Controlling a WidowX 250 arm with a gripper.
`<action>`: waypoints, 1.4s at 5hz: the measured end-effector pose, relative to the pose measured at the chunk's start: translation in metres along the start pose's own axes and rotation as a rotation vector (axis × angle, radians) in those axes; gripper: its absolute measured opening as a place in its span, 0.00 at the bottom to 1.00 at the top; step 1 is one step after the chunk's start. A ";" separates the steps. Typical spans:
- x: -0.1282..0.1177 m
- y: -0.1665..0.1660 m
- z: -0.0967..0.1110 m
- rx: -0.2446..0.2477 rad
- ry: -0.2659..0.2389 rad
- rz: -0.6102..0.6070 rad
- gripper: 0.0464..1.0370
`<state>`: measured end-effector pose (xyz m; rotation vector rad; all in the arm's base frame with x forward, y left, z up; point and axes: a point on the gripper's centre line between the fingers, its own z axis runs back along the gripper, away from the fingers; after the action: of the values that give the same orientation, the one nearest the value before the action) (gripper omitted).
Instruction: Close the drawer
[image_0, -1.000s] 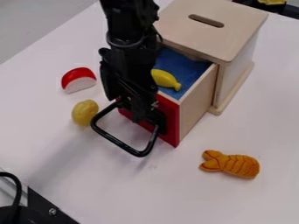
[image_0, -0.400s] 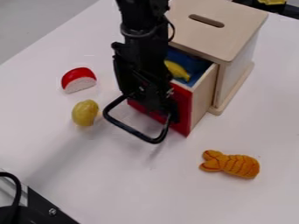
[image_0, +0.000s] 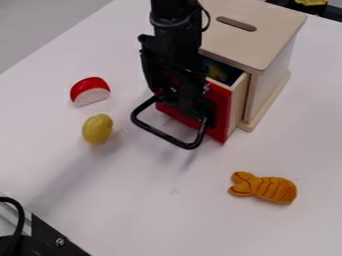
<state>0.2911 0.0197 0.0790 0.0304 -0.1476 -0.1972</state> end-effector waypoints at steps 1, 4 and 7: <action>0.016 -0.002 -0.002 -0.002 -0.013 -0.001 0.95; 0.040 -0.014 -0.007 0.016 -0.067 0.009 0.95; 0.046 -0.012 -0.011 0.020 -0.076 0.020 0.95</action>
<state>0.3347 -0.0012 0.0737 0.0417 -0.2251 -0.1773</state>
